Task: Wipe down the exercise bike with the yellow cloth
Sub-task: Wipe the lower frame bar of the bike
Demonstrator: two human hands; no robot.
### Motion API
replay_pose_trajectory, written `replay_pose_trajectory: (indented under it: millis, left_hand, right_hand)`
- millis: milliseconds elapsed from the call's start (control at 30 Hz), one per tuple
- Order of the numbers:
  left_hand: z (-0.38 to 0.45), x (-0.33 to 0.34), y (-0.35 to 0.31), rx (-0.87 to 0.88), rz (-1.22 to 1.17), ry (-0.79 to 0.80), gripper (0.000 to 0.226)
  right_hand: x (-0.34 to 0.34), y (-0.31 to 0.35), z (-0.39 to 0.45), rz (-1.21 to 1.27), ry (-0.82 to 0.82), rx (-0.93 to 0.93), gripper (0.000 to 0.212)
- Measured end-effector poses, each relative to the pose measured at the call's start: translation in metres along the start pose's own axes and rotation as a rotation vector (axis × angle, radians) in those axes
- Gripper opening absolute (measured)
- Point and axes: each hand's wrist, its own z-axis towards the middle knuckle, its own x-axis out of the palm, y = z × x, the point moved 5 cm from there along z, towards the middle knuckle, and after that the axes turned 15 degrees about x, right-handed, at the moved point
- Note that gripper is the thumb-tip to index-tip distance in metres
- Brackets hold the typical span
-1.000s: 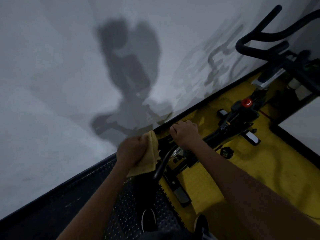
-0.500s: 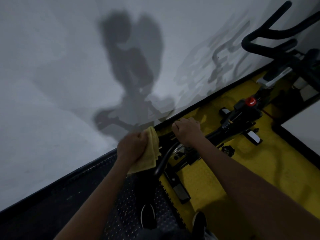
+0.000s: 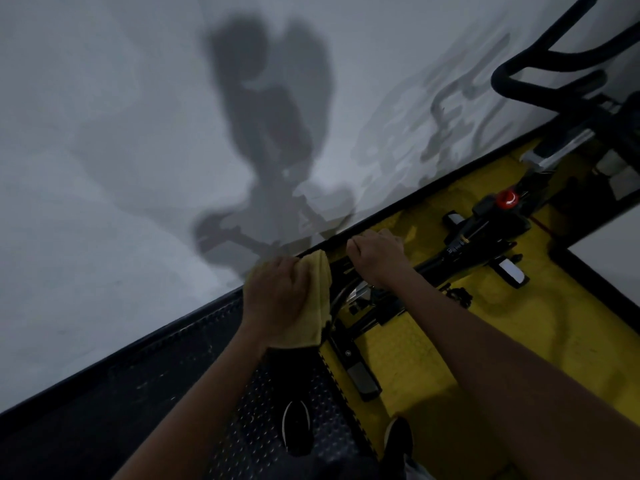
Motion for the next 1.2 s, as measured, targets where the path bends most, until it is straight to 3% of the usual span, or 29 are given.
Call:
replay_pose_trajectory:
  millis: [133,200,267,333,400,533,633,700,800,867,967,1133,1200]
  left_hand:
    - [0.044,0.010,-0.017,-0.207,-0.069,0.179,0.055]
    - [0.046,0.010,-0.035,-0.104,0.044,0.184,0.054]
    - [0.028,-0.001,-0.053,0.115,0.183,0.063,0.039]
    - [-0.002,-0.007,-0.052,0.270,0.079,-0.091,0.027]
    - [-0.015,-0.008,-0.027,0.258,-0.079,-0.079,0.037]
    - [0.005,-0.006,0.013,-0.048,-0.083,0.036,0.045]
    - [0.033,0.002,-0.004,-0.242,-0.072,0.168,0.050]
    - [0.040,0.007,-0.030,-0.160,0.006,0.143,0.048]
    - [0.017,0.006,-0.054,0.139,0.164,0.054,0.038]
    - [-0.004,0.004,-0.040,0.250,0.040,-0.032,0.037]
    - [-0.015,-0.001,-0.001,0.168,-0.083,-0.052,0.043]
    - [0.030,0.002,-0.009,-0.221,-0.027,0.092,0.053]
    - [0.036,0.005,-0.027,-0.201,-0.001,0.092,0.050]
  right_hand:
    - [0.000,-0.001,0.000,0.000,-0.005,0.000,0.044]
    - [0.000,-0.002,0.000,-0.002,-0.007,-0.004,0.043]
    - [0.001,-0.002,0.001,0.004,-0.005,0.000,0.044]
    - [0.001,-0.001,0.001,0.003,-0.010,-0.011,0.044]
    - [0.002,-0.001,0.000,0.008,-0.012,-0.022,0.045]
    - [0.002,0.000,0.001,-0.001,-0.022,-0.012,0.048]
    - [0.002,0.000,0.001,-0.011,-0.015,0.001,0.047]
    - [0.001,-0.002,0.001,-0.003,-0.011,-0.003,0.045]
    - [0.001,-0.002,0.001,0.013,0.005,-0.009,0.045]
    - [0.001,-0.001,0.000,0.012,-0.003,-0.022,0.045]
    - [0.002,-0.001,0.000,0.005,-0.013,-0.030,0.045]
    - [0.002,-0.001,0.002,-0.014,-0.018,-0.008,0.047]
    - [0.002,0.000,0.001,-0.014,-0.019,-0.011,0.047]
